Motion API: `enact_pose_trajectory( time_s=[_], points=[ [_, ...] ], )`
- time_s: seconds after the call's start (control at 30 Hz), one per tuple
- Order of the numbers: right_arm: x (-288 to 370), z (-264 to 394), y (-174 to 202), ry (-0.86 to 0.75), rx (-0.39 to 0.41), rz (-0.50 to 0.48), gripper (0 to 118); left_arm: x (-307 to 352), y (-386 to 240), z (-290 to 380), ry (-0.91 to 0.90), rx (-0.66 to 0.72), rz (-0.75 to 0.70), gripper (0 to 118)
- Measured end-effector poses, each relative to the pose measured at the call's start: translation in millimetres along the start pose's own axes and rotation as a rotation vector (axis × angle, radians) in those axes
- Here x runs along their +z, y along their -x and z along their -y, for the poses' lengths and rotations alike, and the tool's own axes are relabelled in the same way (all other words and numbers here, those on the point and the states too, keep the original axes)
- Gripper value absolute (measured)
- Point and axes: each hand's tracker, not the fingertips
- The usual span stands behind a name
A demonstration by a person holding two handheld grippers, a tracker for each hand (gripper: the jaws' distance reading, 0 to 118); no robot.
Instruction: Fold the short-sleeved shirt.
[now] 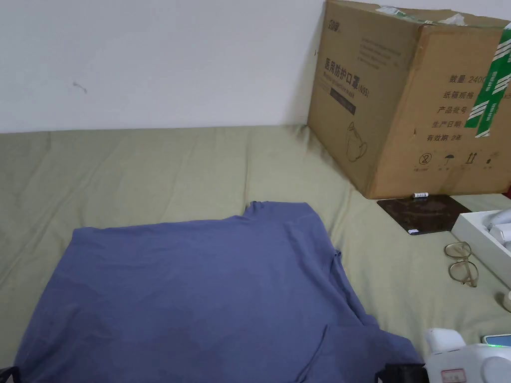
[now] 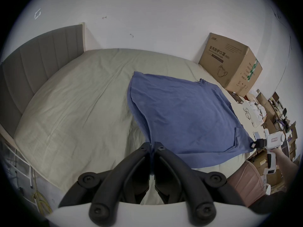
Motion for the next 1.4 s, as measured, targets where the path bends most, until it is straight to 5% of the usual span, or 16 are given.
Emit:
enact_pose_trajectory(
  time_s=[0.17, 0.23, 0.3, 0.37, 0.47, 0.93, 1.2, 1.4],
  points=[
    [-6.2, 4.0, 11.9, 0.022, 0.122, 0.063, 85, -11.3, 12.9, 8.4, 0.082, 0.041, -0.036, 3],
    [2.4, 2.2, 17.8, 0.012, 0.170, 0.061, 60, -18.1, 18.2, 13.7, 0.113, 0.042, -0.059, 3],
    [10.9, 3.3, 13.1, -0.008, 0.167, 0.012, 7, -22.7, 20.9, 18.0, 0.133, 0.046, -0.067, 3],
    [17.3, 4.8, 10.1, -0.024, 0.124, -0.139, 7, -20.4, 21.7, 22.2, 0.122, 0.049, -0.041, 3],
    [29.2, 9.4, 10.8, -0.048, 0.149, -0.078, 7, -15.2, 19.1, 21.9, 0.118, 0.018, -0.053, 3],
    [89.3, 54.8, 5.5, 0.015, 0.059, -0.157, 7, 27.5, 51.7, 45.0, 0.276, 0.171, 0.041, 3],
    [105.3, -52.2, 18.2, -0.029, -0.074, -0.264, 7, -5.3, 64.8, -48.2, 0.174, 0.344, 0.182, 3],
    [51.8, -162.6, 30.8, -0.063, -0.184, -0.278, 7, -86.7, 70.0, -110.7, 0.210, 0.385, 0.112, 4]
  ],
)
